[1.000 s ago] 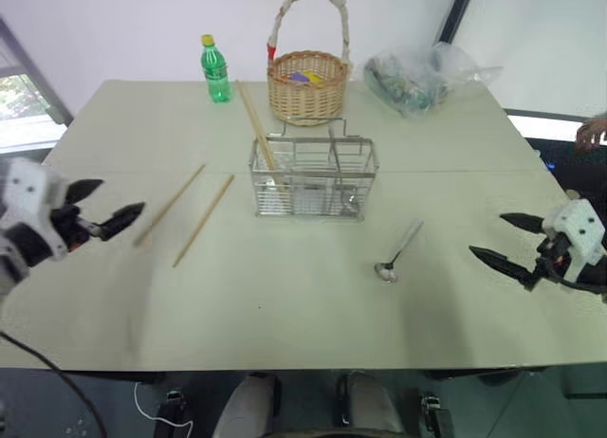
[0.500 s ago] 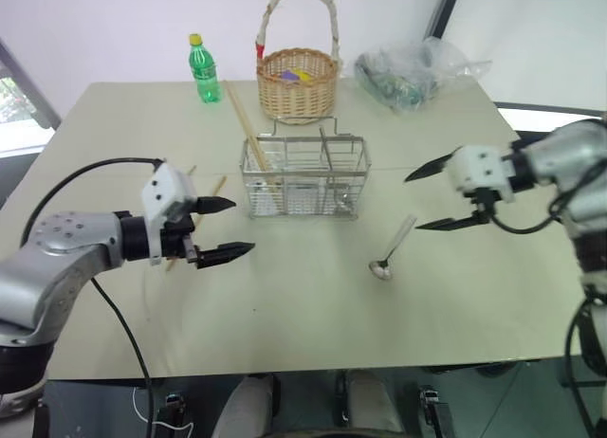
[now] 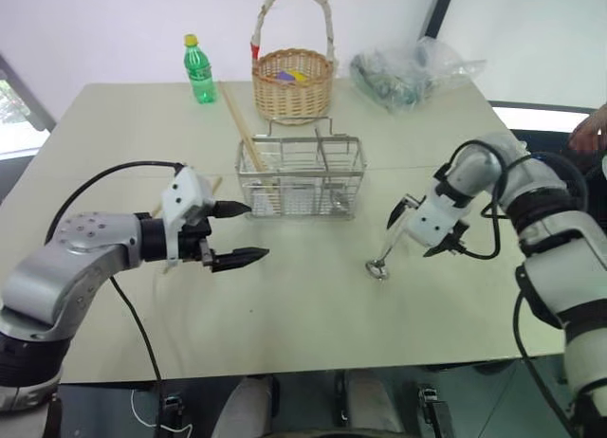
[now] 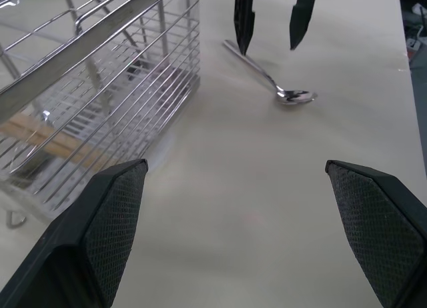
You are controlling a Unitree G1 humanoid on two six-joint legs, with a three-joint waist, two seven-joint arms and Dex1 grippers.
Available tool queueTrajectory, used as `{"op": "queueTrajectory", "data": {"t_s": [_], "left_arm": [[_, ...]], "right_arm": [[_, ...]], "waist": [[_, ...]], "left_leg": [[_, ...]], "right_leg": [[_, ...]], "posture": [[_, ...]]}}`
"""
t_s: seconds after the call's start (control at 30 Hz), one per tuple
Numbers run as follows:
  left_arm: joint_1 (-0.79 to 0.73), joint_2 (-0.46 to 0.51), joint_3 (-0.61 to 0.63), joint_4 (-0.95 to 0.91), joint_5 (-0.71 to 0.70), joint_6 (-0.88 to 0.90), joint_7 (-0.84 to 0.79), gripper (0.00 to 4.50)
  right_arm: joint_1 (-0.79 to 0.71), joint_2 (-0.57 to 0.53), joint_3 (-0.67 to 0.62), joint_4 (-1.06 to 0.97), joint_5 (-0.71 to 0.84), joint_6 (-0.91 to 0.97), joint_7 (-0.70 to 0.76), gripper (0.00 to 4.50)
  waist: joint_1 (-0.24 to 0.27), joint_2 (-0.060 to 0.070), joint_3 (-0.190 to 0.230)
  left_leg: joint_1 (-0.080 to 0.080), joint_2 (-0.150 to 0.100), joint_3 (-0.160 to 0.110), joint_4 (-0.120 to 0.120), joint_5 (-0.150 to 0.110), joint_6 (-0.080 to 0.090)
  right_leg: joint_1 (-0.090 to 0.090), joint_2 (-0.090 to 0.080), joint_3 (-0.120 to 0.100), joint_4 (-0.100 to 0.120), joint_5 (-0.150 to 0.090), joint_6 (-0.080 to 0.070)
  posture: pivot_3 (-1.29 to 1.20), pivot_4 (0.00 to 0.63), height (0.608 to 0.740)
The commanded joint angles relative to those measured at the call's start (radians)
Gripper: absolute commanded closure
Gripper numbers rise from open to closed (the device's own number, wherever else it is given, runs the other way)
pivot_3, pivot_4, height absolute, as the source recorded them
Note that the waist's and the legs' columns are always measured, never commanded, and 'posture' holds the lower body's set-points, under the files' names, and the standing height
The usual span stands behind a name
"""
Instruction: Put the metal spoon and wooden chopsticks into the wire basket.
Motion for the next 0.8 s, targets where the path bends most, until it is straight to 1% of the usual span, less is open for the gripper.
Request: {"op": "queueTrajectory", "data": {"t_s": [0.03, 0.2, 0.47, 0.53, 0.6, 0.7, 0.77, 0.8], "left_arm": [[0.01, 0.0, 0.03, -0.039, -0.016, 0.006, 0.015, 0.0], [-0.014, -0.006, 0.031, -0.038, -0.025, 0.02, 0.032, 0.0], [-0.076, -0.02, 0.013, -0.012, -0.028, 0.025, 0.04, 0.0], [-0.09, -0.026, 0.011, -0.006, -0.03, 0.027, 0.043, 0.0], [-0.103, -0.031, 0.009, -0.001, -0.03, 0.029, 0.046, 0.0], [-0.113, -0.035, 0.008, 0.005, -0.025, 0.031, 0.043, 0.0], [-0.119, -0.037, 0.008, 0.01, -0.023, 0.03, 0.041, 0.0], [-0.122, -0.039, 0.007, 0.011, -0.022, 0.029, 0.042, 0.0]], "right_arm": [[-0.026, 0.027, 0.011, -0.008, 0.046, -0.006, 0.009, 0.03], [0.012, 0.064, 0.061, -0.032, 0.113, 0.05, 0.009, 0.03], [0.073, 0.057, 0.166, -0.127, 0.246, 0.198, 0.009, 0.03], [0.085, 0.053, 0.177, -0.158, 0.283, 0.233, 0.009, 0.55], [0.097, 0.047, 0.186, -0.189, 0.323, 0.266, 0.009, 1.31], [0.101, 0.032, 0.204, -0.223, 0.357, 0.296, 0.009, 2.86], [0.1, 0.027, 0.208, -0.232, 0.368, 0.304, 0.009, 3.82], [0.1, 0.024, 0.21, -0.233, 0.371, 0.306, 0.009, 4.41]], "waist": [[0.001, 0.0, 0.0], [0.004, 0.0, 0.0], [0.003, -0.001, -0.001], [0.001, -0.001, -0.001], [0.001, -0.002, -0.001], [-0.001, -0.001, -0.001], [-0.002, -0.001, -0.001], [-0.001, -0.001, -0.001]], "left_leg": [[0.0, 0.0, -0.001, 0.0, 0.0, 0.0], [0.0, 0.0, -0.003, 0.001, 0.001, -0.002], [0.001, 0.001, -0.004, 0.001, 0.001, -0.002], [0.001, 0.001, -0.004, 0.001, 0.001, -0.002], [0.001, 0.001, -0.004, 0.0, 0.001, -0.002], [0.001, 0.002, -0.004, 0.001, 0.001, -0.002], [0.001, 0.002, -0.004, 0.001, 0.001, -0.002], [0.001, 0.002, -0.004, 0.001, 0.001, -0.002]], "right_leg": [[0.0, 0.0, 0.0, 0.0, 0.0, 0.0], [0.0, 0.003, 0.0, 0.001, 0.002, -0.004], [0.0, 0.005, 0.0, 0.001, 0.003, -0.005], [0.0, 0.005, 0.0, 0.001, 0.003, -0.005], [0.0, 0.006, 0.0, 0.001, 0.003, -0.005], [0.0, 0.006, 0.0, 0.001, 0.003, -0.006], [-0.001, 0.007, 0.001, 0.002, 0.004, -0.006], [-0.001, 0.007, 0.001, 0.002, 0.004, -0.006]], "posture": [[0.0, 0.15, 0.674], [0.0, 0.15, 0.674], [0.0, 0.15, 0.674], [0.0, 0.15, 0.674], [0.0, 0.15, 0.674], [0.0, 0.15, 0.674], [0.0, 0.15, 0.674], [0.0, 0.15, 0.674]]}}
